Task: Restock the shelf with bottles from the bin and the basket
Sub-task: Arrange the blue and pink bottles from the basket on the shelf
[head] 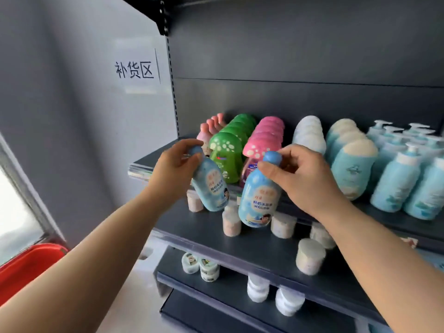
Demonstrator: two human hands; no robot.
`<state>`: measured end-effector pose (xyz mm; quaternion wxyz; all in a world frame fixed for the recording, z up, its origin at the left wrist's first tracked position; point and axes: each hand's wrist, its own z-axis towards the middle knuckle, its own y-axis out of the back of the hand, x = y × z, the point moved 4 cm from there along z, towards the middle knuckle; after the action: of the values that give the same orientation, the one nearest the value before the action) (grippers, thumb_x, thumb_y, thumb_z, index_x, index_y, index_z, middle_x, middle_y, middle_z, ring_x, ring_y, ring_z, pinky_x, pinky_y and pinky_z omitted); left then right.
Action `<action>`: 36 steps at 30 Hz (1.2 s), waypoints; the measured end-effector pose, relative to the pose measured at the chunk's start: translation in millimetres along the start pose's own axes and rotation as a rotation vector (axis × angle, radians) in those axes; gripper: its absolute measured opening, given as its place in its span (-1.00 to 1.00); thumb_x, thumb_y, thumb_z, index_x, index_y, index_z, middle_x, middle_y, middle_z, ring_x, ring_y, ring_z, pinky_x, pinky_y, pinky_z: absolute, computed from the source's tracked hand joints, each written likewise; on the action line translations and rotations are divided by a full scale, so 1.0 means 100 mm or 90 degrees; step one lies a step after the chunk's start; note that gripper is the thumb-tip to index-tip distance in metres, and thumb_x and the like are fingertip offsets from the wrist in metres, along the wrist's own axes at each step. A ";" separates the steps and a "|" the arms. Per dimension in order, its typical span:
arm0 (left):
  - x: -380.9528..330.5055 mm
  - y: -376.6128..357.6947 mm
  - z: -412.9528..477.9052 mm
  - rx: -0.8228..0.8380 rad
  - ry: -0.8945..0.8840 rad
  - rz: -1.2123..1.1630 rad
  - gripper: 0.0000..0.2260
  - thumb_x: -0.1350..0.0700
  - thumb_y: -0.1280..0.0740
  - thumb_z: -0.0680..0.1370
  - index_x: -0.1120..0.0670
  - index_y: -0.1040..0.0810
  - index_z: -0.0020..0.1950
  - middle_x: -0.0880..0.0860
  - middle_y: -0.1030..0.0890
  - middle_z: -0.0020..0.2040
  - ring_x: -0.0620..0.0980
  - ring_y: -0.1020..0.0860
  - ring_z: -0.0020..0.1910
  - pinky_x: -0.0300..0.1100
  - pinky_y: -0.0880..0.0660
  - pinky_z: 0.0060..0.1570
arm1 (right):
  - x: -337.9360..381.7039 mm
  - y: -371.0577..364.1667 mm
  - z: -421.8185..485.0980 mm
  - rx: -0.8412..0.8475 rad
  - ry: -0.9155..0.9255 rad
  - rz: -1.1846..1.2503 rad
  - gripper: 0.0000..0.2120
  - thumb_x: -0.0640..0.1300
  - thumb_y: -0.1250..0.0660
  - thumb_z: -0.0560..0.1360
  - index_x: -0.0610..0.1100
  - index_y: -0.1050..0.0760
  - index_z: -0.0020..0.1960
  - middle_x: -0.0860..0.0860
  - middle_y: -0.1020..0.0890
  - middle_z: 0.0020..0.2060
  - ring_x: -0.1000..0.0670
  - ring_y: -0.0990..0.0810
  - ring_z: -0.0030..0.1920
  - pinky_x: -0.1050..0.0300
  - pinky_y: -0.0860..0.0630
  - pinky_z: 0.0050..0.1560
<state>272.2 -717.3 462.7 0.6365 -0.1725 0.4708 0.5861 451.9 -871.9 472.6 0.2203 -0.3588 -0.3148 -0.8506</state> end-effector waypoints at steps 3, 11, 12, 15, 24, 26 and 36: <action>0.19 0.29 0.30 -0.054 0.027 -0.012 -0.79 0.25 -0.26 0.56 -0.02 -0.54 0.08 -0.06 -0.57 -0.18 -0.27 -0.52 -0.38 -0.46 -0.43 -0.40 | 0.12 -0.35 0.36 0.018 0.046 0.010 -0.77 0.02 -0.50 0.35 -0.10 -0.55 -0.16 0.09 -0.61 -0.33 0.16 -0.51 -0.35 0.33 -0.43 -0.30; 0.62 0.57 1.29 -0.018 0.030 0.066 -0.80 0.21 -0.27 0.56 -0.05 -0.55 0.10 0.08 -0.61 -0.10 -0.11 -0.52 -0.29 -0.25 -0.50 -0.23 | 0.26 -0.92 1.42 0.055 0.069 0.010 -0.73 0.06 -0.50 0.35 -0.12 -0.55 -0.16 0.09 -0.62 -0.29 0.10 -0.54 -0.29 0.18 -0.48 -0.22; 0.68 0.57 1.40 -0.010 0.032 0.064 -0.80 0.21 -0.28 0.56 -0.05 -0.55 0.10 0.08 -0.62 -0.10 -0.09 -0.54 -0.26 -0.21 -0.53 -0.16 | 0.27 -0.98 1.54 0.063 0.073 0.007 -0.72 0.06 -0.50 0.34 -0.13 -0.55 -0.15 0.08 -0.61 -0.30 0.09 -0.53 -0.29 0.17 -0.48 -0.23; 0.91 0.57 1.69 0.011 0.030 0.055 -0.79 0.23 -0.29 0.56 -0.06 -0.54 0.09 0.04 -0.61 -0.11 -0.15 -0.54 -0.24 -0.24 -0.48 -0.12 | 0.28 -1.18 1.87 0.073 0.082 -0.006 -0.69 0.05 -0.50 0.34 -0.16 -0.55 -0.13 0.07 -0.58 -0.31 0.08 -0.51 -0.29 0.16 -0.47 -0.23; 1.47 0.42 2.64 0.110 -0.015 0.067 -0.76 0.28 -0.27 0.54 0.08 -0.57 0.16 -0.07 -0.59 -0.04 -0.32 -0.54 -0.19 -0.52 -0.40 -0.21 | 0.18 -1.79 2.79 -0.005 0.058 0.005 -0.74 0.08 -0.51 0.31 -0.06 -0.52 -0.21 0.05 -0.60 -0.28 0.03 -0.55 -0.25 0.00 -0.56 -0.14; 1.62 0.31 2.89 0.147 -0.020 0.064 -0.74 0.27 -0.27 0.54 0.11 -0.57 0.20 -0.02 -0.61 0.03 -0.15 -0.57 -0.08 -0.35 -0.48 -0.11 | 0.15 -1.86 2.97 -0.041 0.042 -0.001 -0.74 0.06 -0.51 0.32 -0.08 -0.52 -0.20 0.05 -0.59 -0.29 0.04 -0.53 -0.26 0.01 -0.55 -0.15; 2.26 -0.53 3.78 0.285 -0.056 -0.011 -0.86 0.16 -0.33 0.52 0.01 -0.56 0.07 -0.05 -0.63 0.00 -0.08 -0.60 -0.02 -0.21 -0.53 -0.09 | -0.19 -2.06 3.59 -0.173 -0.068 -0.129 -0.71 0.03 -0.49 0.34 -0.15 -0.56 -0.10 0.07 -0.59 -0.27 0.07 -0.52 -0.26 0.15 -0.46 -0.20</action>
<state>441.6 -307.0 451.9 0.6841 -0.0051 0.5592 0.4683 509.8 -474.7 575.5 0.0661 -0.3961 -0.2430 -0.8830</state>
